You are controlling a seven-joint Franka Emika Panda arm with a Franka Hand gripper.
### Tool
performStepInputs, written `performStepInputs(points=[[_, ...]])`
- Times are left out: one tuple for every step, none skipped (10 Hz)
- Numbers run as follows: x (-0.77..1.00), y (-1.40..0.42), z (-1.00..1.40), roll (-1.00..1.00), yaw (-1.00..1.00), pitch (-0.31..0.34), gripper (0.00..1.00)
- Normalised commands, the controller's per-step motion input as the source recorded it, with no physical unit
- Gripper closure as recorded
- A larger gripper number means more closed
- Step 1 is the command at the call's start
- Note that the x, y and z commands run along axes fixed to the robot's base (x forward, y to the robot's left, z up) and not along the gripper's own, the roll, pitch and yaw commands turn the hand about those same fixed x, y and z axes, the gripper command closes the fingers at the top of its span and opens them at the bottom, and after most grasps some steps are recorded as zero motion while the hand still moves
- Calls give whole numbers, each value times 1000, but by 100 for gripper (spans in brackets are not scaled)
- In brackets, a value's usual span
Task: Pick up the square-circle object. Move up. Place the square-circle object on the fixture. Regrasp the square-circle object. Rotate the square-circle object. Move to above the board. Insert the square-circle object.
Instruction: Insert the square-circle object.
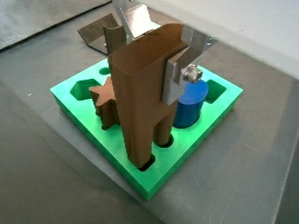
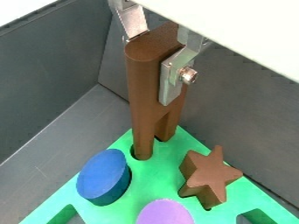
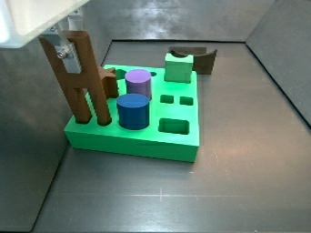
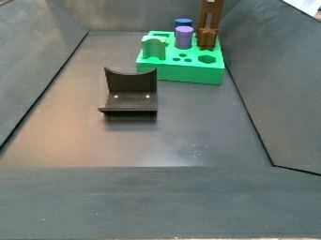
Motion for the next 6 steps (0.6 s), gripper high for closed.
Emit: performStepInputs(points=[[-109,3,-146,23,129,4,100],[-46,0,-89,0,0,0,100],[-211,-20,-9,0,-11,-39,100],[-171,-43,-31,0,-83,0,100],[-63,-31,-91,0,-203,0,100],[0,-43,-120,-17,-291,4,100]])
